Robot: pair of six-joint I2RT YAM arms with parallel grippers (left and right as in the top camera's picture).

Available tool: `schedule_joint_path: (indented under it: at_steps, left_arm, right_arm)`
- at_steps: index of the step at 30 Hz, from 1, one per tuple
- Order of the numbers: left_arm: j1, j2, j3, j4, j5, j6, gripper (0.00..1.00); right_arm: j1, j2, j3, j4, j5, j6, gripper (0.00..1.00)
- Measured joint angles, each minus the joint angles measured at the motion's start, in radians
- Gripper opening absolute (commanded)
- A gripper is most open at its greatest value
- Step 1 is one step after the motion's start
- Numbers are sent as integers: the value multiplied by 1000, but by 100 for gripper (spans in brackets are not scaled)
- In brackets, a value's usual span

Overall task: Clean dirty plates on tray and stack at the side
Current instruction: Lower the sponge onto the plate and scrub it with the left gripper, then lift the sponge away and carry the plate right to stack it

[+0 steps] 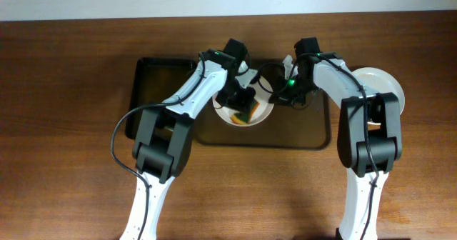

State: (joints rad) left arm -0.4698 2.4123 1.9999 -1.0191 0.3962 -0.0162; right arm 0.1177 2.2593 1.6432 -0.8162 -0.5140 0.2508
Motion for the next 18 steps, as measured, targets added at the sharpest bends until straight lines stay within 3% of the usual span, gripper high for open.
schedule_joint_path:
  at_steps: [5, 8, 13, 15, 18]
  left_arm:
    - [34, -2, 1, 180, -364, -194, 0]
    - [34, 5, 43, 148, -523, -227, 0]
    - [62, 21, 330, -44, -582, -239, 0]
    - [90, 25, 524, -169, -526, -238, 0]
    - [114, 24, 676, -295, -452, -231, 0]
  right_arm:
    - [0, 0, 0, 5, 0, 27, 4]
    - [0, 0, 0, 9, -2, 31, 4]
    - [2, 0, -2, 5, -4, 26, 4]
    - [2, 0, -2, 3, -5, 25, 4]
    - [-1, -16, -11, -16, 6, 25, 4]
